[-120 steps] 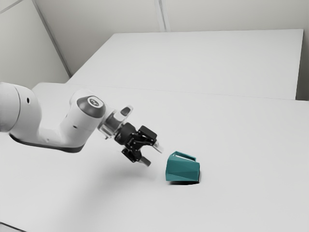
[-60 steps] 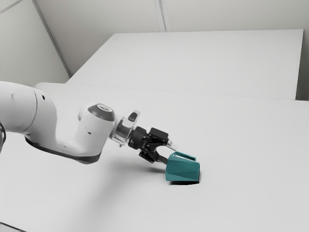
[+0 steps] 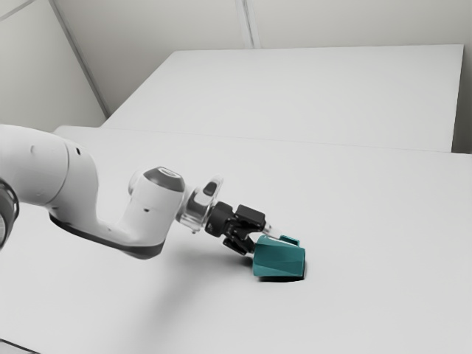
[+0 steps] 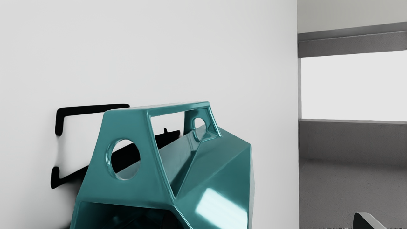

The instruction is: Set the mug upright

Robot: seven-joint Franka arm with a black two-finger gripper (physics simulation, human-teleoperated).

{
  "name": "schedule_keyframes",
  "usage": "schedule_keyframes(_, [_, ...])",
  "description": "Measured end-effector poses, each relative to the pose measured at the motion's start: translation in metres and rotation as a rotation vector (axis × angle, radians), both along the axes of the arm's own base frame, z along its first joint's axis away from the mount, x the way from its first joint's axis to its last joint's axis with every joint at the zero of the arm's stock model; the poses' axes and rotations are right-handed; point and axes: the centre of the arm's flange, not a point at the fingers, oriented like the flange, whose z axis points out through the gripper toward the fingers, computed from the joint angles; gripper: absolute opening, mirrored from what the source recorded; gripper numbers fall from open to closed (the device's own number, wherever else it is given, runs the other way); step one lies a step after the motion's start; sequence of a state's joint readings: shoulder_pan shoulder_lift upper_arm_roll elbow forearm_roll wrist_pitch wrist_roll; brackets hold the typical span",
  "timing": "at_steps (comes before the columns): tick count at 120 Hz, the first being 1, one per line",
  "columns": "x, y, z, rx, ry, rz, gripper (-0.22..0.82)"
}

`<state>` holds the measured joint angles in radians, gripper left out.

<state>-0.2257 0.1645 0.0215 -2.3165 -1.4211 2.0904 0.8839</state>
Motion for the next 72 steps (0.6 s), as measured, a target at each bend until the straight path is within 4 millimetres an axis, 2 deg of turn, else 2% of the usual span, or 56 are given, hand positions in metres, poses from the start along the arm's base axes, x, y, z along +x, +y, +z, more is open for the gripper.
schedule_keyframes(16, [-0.003, -0.001, -0.004, -0.010, -0.008, 0.002, 0.58])
schedule_keyframes(32, [-0.005, -0.001, -0.007, -0.016, -0.018, 0.004, 0.51])
schedule_keyframes(72, [-0.011, 0.001, -0.012, -0.023, -0.033, 0.003, 0.13])
